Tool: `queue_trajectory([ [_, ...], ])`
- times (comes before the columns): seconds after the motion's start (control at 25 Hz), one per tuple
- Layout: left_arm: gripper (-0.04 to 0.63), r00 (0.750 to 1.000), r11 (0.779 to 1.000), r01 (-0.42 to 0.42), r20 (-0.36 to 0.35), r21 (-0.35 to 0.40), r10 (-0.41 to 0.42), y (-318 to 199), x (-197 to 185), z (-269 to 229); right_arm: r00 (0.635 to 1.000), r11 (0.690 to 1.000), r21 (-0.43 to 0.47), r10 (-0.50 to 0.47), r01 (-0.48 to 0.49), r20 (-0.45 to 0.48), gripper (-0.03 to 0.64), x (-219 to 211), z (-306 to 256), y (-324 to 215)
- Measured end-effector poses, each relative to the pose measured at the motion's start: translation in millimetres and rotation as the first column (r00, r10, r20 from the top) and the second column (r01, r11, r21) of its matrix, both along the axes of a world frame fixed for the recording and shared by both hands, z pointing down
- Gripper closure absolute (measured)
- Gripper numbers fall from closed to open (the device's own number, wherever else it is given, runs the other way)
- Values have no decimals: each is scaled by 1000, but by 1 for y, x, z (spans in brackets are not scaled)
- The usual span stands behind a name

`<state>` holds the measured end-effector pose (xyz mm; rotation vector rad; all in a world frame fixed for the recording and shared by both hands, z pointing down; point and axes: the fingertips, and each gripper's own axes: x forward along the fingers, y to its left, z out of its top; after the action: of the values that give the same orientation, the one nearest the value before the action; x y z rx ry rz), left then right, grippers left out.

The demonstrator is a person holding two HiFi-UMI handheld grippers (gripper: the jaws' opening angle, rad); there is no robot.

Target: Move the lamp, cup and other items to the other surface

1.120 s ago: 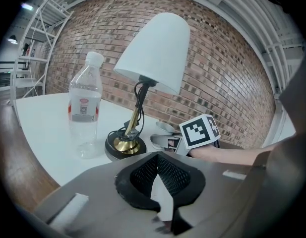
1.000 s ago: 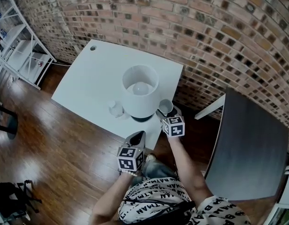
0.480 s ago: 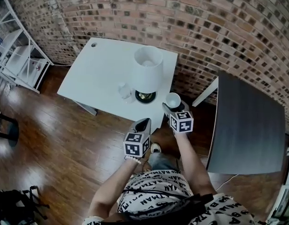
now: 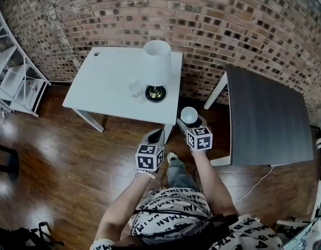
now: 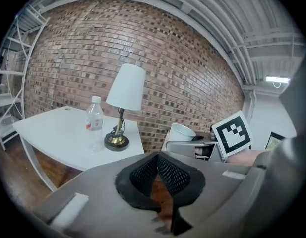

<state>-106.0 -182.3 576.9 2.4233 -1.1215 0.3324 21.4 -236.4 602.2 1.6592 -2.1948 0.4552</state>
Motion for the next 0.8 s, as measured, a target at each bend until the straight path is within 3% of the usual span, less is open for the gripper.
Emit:
queue_trajectory([
  [0.16,595,998,998,-67,-11,9,67,30,8,-7,998,998,3,60,-60,-16,288,14,-3,40],
  [0.4,595,981,981,-194,-16,23,194,69,50,-12,983,983,18,185,-185,-15,288,62,-8,92],
  [0.56,595,956,956,-293,-14,24,294,83,85,-14,957,957,27,289,-288,-5,288,100,-14,118],
  [0.8,595,897,897,-441,-13,25,441,110,178,-14,901,901,16,434,-434,-16,288,200,-7,166],
])
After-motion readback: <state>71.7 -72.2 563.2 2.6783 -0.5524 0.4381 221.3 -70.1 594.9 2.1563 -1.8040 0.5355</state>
